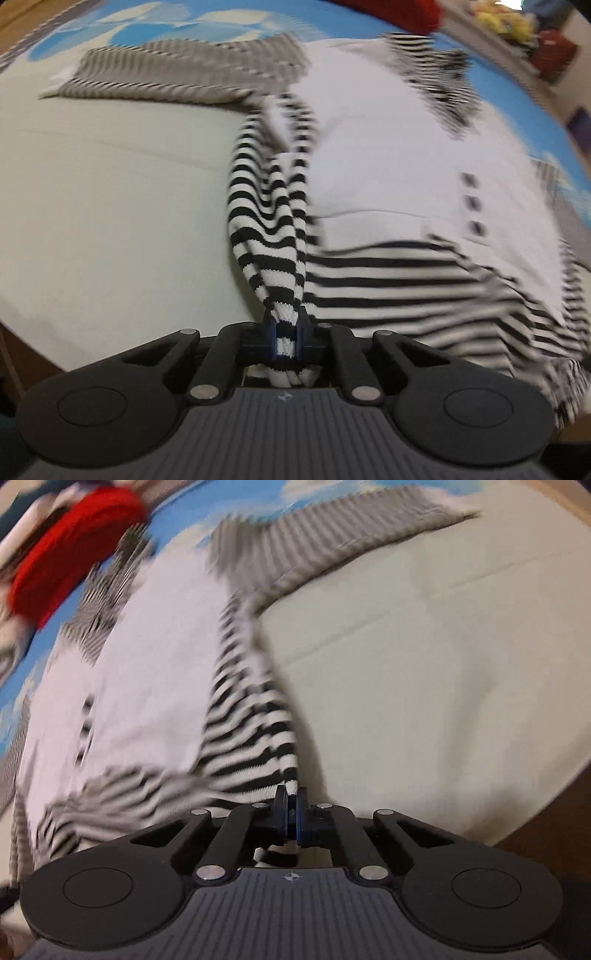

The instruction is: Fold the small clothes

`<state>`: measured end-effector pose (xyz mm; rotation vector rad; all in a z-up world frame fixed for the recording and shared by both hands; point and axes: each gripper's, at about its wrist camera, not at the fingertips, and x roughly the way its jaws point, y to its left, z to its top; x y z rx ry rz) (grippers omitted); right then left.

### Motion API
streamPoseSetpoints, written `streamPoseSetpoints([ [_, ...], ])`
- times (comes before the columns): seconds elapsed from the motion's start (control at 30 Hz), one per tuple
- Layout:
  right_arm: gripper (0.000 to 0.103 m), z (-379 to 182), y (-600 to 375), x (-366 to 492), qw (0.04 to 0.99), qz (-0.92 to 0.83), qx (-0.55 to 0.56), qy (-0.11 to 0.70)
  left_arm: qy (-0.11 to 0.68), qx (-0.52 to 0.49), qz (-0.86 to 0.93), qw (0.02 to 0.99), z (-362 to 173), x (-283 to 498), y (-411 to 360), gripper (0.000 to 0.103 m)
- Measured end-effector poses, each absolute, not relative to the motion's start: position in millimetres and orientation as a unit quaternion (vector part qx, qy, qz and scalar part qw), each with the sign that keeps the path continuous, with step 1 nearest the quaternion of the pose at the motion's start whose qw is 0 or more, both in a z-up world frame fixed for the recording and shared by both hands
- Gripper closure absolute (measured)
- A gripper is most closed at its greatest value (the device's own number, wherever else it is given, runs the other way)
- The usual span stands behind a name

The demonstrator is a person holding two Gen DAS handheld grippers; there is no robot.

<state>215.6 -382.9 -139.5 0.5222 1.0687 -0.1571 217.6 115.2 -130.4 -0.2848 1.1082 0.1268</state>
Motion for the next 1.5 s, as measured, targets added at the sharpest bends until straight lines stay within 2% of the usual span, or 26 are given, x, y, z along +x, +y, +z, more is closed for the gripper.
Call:
streamPoseSetpoints([
  [0.13, 0.101, -125, -399, 212, 0.85, -0.107, 0.216, 0.468, 0.516, -0.127, 0.007, 0.847, -121, 205, 101, 0.094],
  [0.3, 0.1, -143, -364, 211, 0.833, -0.035, 0.163, 0.528, 0.557, -0.129, 0.087, 0.815, -136, 205, 136, 0.093],
  [0.33, 0.097, -142, -362, 210, 0.835, -0.044, 0.152, 0.528, 0.556, -0.142, 0.082, 0.815, -133, 205, 139, 0.092],
  [0.4, 0.077, -137, -363, 207, 0.837, -0.065, 0.161, 0.519, 0.544, -0.144, 0.073, 0.823, -124, 204, 141, 0.085],
  [0.47, 0.069, -127, -367, 202, 0.846, -0.07, 0.183, 0.496, 0.52, -0.131, 0.069, 0.841, -113, 201, 138, 0.069],
  [0.6, 0.054, -106, -359, 186, 0.874, -0.024, 0.184, 0.448, 0.462, -0.08, 0.051, 0.882, -91, 203, 119, 0.069],
  [0.7, 0.049, -119, -342, 189, 0.859, 0.006, 0.138, 0.494, 0.468, -0.06, 0.029, 0.881, -93, 206, 106, 0.069],
  [0.77, 0.049, -140, -332, 192, 0.827, 0.004, 0.096, 0.554, 0.516, -0.044, 0.024, 0.855, -109, 211, 101, 0.069],
  [0.83, 0.047, -146, -331, 189, 0.82, -0.014, 0.083, 0.566, 0.566, -0.021, 0.036, 0.823, -130, 213, 99, 0.07],
  [0.93, 0.048, -124, -332, 183, 0.85, 0.003, 0.098, 0.518, 0.539, -0.022, 0.03, 0.841, -117, 211, 95, 0.07],
  [1.0, 0.047, -126, -325, 184, 0.849, 0.006, 0.072, 0.523, 0.516, -0.021, 0.022, 0.856, -107, 209, 92, 0.07],
  [1.07, 0.048, -144, -319, 185, 0.823, -0.005, 0.023, 0.567, 0.533, -0.015, 0.026, 0.846, -113, 210, 89, 0.069],
  [1.17, 0.048, -139, -319, 184, 0.837, -0.005, 0.021, 0.547, 0.571, -0.018, 0.034, 0.82, -129, 211, 94, 0.069],
  [1.3, 0.05, -101, -327, 179, 0.888, -0.018, 0.039, 0.459, 0.507, -0.044, 0.031, 0.86, -98, 210, 97, 0.066],
  [1.43, 0.048, -72, -339, 181, 0.92, -0.023, 0.064, 0.386, 0.421, -0.054, 0.041, 0.905, -59, 211, 103, 0.05],
  [1.5, 0.047, -54, -343, 182, 0.93, -0.027, 0.071, 0.36, 0.39, -0.055, 0.046, 0.918, -41, 222, 107, 0.047],
])
